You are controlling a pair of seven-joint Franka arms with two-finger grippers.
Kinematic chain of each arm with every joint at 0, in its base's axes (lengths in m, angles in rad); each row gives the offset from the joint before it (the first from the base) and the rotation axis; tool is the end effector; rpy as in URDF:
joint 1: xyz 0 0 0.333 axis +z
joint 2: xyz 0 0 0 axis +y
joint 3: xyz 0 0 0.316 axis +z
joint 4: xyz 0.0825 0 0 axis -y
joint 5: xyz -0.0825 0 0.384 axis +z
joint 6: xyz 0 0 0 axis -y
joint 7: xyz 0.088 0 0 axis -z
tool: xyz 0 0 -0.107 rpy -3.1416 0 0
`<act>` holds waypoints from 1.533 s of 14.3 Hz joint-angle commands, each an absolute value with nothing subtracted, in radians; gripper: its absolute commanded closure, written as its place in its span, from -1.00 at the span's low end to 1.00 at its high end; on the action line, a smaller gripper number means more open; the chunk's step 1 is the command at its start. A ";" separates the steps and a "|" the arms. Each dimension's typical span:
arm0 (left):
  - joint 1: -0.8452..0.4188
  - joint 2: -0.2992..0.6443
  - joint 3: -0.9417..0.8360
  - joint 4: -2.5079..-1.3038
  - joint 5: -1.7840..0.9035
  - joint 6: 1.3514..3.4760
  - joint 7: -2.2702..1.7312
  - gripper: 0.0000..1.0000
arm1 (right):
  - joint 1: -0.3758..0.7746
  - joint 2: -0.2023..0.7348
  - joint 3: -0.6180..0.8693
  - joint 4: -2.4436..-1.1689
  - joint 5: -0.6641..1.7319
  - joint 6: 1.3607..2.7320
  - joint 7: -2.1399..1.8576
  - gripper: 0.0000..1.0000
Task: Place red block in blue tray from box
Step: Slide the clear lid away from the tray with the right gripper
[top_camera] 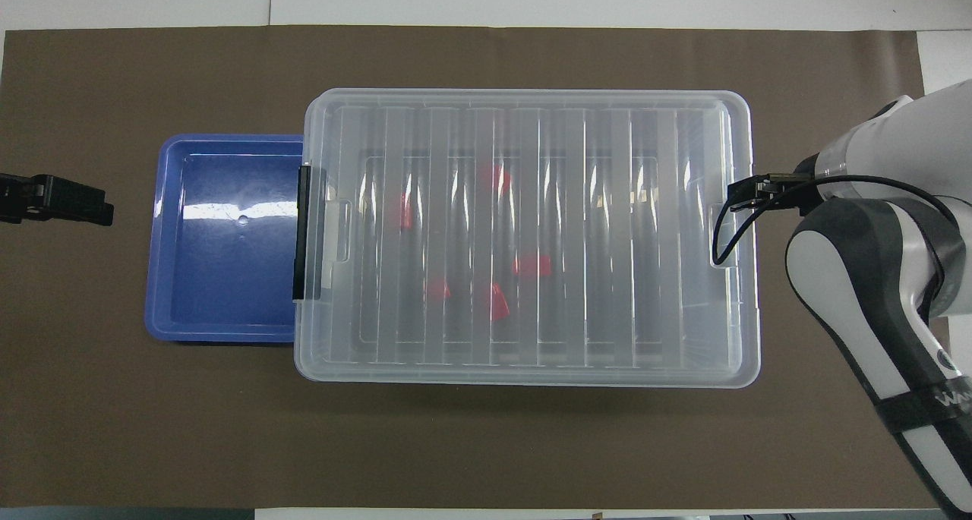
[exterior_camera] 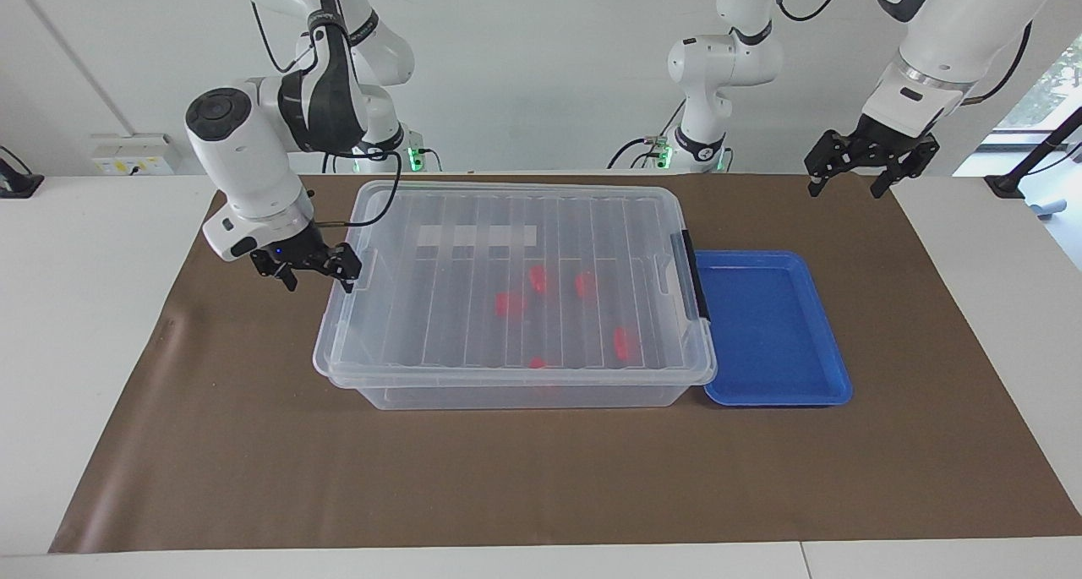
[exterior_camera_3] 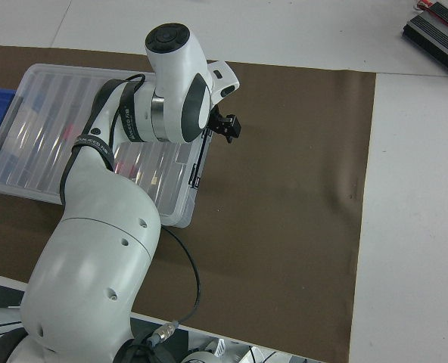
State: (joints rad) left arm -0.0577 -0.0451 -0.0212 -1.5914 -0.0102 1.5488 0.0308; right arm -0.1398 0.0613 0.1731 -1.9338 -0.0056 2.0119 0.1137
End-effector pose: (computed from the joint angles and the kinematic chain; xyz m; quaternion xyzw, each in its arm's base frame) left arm 0.5365 -0.0438 0.6375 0.9985 -0.0549 0.0011 0.0047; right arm 0.5750 0.0173 0.4555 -0.9992 0.0392 -0.0086 0.0034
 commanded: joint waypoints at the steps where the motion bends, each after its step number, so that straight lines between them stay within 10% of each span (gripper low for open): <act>1: -0.048 -0.078 -0.028 -1.634 -0.015 1.582 0.048 -1.00 | -0.155 0.044 0.150 -1.959 -0.008 2.037 0.051 -1.00; 22: -0.052 -0.077 -0.028 -1.634 -0.015 1.583 0.044 -1.00 | -0.164 0.048 -0.075 -1.953 -0.009 2.065 -0.360 -1.00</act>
